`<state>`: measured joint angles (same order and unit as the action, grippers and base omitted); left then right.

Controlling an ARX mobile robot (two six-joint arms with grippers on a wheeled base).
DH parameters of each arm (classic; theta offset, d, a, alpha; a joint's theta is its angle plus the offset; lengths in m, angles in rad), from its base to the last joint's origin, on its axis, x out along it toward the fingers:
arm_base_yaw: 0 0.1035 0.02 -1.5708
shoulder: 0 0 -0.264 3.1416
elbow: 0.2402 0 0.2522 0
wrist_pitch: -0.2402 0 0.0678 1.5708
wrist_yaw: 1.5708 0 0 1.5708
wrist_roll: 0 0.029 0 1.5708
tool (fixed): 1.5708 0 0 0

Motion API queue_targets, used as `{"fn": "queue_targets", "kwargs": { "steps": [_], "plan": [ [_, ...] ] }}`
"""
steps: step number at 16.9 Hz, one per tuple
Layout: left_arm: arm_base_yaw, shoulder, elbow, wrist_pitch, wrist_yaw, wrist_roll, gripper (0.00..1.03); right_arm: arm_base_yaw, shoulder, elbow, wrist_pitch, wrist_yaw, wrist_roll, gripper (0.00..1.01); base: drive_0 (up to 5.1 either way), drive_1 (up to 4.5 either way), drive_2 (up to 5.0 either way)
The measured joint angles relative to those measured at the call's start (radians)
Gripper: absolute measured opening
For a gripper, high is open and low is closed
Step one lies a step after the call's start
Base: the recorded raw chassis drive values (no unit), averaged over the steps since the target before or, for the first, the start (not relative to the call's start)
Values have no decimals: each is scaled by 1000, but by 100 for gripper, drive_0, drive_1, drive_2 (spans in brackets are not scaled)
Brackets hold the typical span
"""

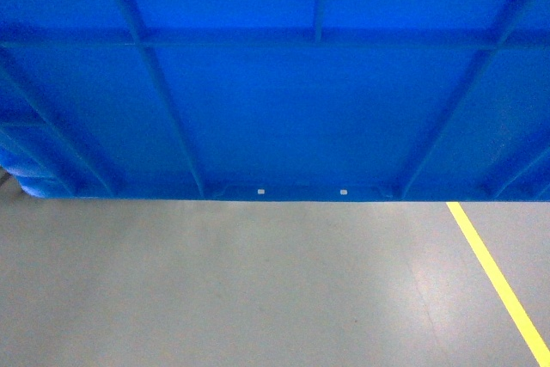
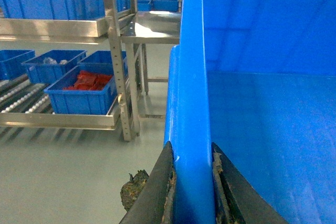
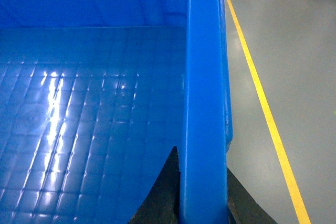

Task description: Place box next to blue box on left shelf

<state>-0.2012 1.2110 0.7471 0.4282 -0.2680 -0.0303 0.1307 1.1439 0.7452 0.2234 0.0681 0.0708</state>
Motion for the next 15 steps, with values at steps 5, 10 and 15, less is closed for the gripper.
{"fn": "queue_targets", "kwargs": {
  "steps": [5, 10, 15],
  "plan": [
    [0, 0, 0, 2, 0, 0, 12, 0, 0, -1, 1, 1, 1, 8, -2, 423, -428],
    [0, 0, 0, 2, 2, -4, 12, 0, 0, -1, 6, 1, 0, 8, -6, 420, -432],
    [0, 0, 0, 2, 2, -6, 12, 0, 0, -1, 6, 1, -1, 8, -4, 422, -430]
  ]
}}
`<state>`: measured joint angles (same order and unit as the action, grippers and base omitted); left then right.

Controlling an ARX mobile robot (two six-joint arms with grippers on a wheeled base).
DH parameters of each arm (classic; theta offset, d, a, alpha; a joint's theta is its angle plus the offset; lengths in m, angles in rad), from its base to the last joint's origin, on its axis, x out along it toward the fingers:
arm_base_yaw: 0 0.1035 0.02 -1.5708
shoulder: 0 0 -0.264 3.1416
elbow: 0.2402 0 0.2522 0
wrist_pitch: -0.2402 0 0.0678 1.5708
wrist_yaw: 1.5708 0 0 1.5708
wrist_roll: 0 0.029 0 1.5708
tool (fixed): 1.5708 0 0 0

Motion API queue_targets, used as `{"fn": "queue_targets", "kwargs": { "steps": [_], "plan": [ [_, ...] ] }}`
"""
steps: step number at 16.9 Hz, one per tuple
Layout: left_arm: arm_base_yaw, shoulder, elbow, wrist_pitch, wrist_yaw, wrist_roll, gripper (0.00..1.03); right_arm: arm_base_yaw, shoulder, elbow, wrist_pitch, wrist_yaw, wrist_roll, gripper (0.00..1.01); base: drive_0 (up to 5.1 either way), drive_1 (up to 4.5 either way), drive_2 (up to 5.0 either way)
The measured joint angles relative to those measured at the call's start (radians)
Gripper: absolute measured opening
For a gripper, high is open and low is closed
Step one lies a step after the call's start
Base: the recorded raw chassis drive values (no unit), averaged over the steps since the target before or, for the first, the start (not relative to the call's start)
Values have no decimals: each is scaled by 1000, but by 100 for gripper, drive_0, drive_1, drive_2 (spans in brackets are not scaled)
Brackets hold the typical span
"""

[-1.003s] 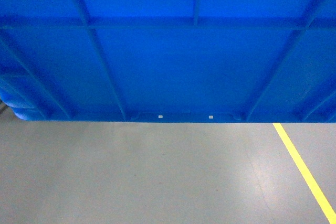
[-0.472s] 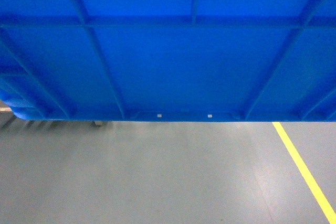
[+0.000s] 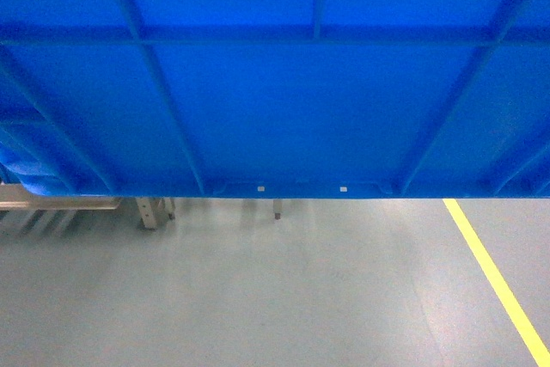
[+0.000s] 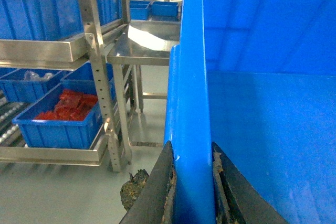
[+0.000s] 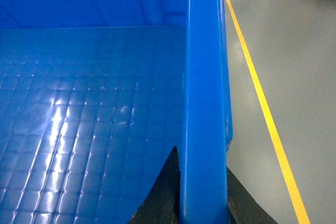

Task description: Place box next to blue box on left shelf

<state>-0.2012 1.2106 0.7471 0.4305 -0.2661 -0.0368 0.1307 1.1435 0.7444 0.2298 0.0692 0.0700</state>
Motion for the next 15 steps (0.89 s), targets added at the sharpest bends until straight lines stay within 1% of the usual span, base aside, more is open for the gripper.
{"fn": "queue_targets", "kwargs": {
  "steps": [15],
  "plan": [
    [0, 0, 0, 0, 1, -1, 12, 0, 0, 0, -2, 1, 0, 8, -5, 421, -431]
  ]
}}
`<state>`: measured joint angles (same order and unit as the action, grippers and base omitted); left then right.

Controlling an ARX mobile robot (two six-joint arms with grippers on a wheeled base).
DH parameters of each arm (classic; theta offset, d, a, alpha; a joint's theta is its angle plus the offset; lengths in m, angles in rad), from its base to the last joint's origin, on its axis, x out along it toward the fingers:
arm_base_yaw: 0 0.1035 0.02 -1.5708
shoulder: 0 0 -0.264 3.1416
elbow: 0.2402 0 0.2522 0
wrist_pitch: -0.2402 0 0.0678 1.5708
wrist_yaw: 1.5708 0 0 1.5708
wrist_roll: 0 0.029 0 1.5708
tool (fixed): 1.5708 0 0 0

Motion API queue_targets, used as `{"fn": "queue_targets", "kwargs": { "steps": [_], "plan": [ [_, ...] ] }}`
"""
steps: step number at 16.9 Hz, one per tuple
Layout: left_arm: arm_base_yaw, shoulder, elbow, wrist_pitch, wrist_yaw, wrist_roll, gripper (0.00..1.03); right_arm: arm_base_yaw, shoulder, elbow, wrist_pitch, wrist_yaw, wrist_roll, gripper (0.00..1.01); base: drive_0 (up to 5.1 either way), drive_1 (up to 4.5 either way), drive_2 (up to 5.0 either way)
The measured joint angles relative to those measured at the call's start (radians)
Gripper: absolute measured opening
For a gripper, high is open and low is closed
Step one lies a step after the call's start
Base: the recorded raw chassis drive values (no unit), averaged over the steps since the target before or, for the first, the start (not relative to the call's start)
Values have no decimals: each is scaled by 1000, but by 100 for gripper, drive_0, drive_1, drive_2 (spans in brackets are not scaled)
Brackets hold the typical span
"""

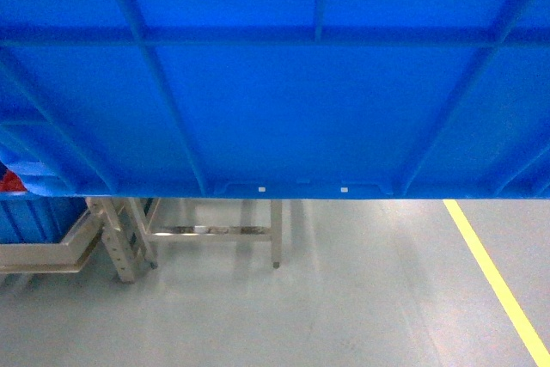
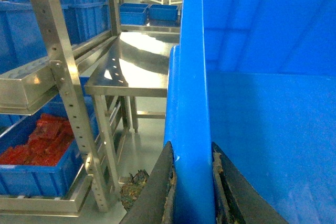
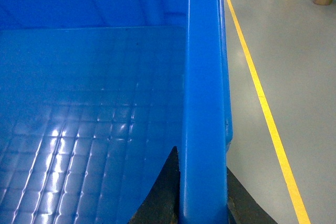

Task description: Place box next to blue box on left shelf

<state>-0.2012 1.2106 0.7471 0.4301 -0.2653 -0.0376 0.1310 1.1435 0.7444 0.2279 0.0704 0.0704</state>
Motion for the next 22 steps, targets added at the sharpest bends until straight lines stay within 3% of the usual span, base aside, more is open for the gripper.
{"fn": "queue_targets", "kwargs": {
  "steps": [5, 22],
  "plan": [
    [0, 3, 0, -7, 1, 0, 12, 0, 3, 0, -6, -2, 0, 8, -2, 169, -174],
    [0, 2, 0, -1, 1, 0, 11, 0, 4, 0, -1, 0, 0, 8, -468, 105, 374]
  ]
}}
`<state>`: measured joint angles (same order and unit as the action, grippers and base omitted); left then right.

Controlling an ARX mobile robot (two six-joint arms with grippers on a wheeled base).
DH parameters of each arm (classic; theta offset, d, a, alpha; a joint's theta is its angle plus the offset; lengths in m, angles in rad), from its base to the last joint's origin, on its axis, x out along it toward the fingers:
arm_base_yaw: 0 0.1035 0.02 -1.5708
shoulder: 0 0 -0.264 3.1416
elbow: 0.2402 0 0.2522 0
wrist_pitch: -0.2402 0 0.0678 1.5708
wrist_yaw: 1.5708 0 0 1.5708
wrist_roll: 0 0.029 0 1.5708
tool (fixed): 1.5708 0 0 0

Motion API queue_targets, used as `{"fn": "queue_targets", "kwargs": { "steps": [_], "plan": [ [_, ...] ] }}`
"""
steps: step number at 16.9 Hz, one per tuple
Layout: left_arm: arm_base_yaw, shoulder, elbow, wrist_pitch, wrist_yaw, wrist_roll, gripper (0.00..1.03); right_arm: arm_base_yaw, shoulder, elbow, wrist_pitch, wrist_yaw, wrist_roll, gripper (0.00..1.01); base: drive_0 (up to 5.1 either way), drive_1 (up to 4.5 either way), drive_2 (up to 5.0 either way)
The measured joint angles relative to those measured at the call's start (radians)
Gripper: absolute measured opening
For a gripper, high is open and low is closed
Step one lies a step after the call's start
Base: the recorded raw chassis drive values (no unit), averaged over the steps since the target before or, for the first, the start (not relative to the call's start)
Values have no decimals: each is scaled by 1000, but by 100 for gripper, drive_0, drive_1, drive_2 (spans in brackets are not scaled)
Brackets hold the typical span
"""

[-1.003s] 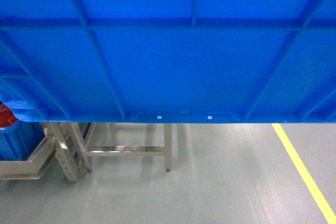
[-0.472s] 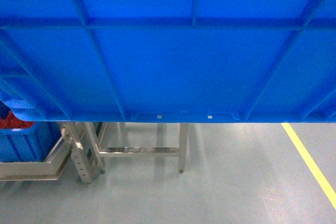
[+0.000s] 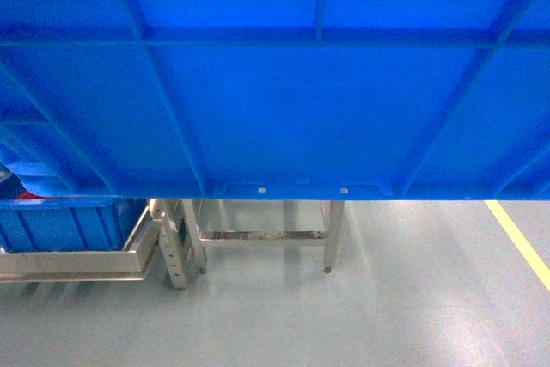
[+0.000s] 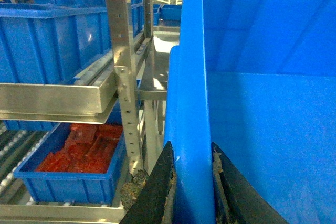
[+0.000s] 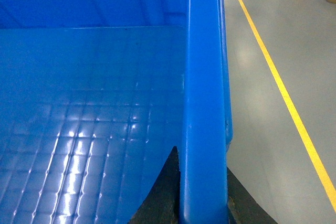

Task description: Place box next to blue box on left shelf

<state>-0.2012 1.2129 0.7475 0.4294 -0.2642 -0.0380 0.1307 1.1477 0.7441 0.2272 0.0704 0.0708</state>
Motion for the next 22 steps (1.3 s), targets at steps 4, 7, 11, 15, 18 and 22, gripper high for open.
{"fn": "queue_targets", "kwargs": {
  "steps": [4, 7, 11, 15, 18, 22],
  "plan": [
    [0, 0, 0, -2, 0, 0, 11, 0, 0, 0, -2, 0, 0, 8, -476, 107, 367],
    [0, 0, 0, -2, 0, 0, 11, 0, 0, 0, -1, 0, 0, 8, -488, 111, 349],
    [0, 0, 0, -1, 0, 0, 11, 0, 0, 0, -3, 0, 0, 8, -493, 126, 339],
    [0, 0, 0, 1, 1, -2, 11, 0, 0, 0, 0, 0, 0, 8, -476, 154, 348],
    [0, 0, 0, 0, 0, -2, 11, 0, 0, 0, 2, -1, 0, 8, -488, 142, 336],
    [2, 0, 0, -2, 0, -3, 11, 0, 0, 0, 1, -3, 0, 8, -489, 142, 334]
  ]
}}
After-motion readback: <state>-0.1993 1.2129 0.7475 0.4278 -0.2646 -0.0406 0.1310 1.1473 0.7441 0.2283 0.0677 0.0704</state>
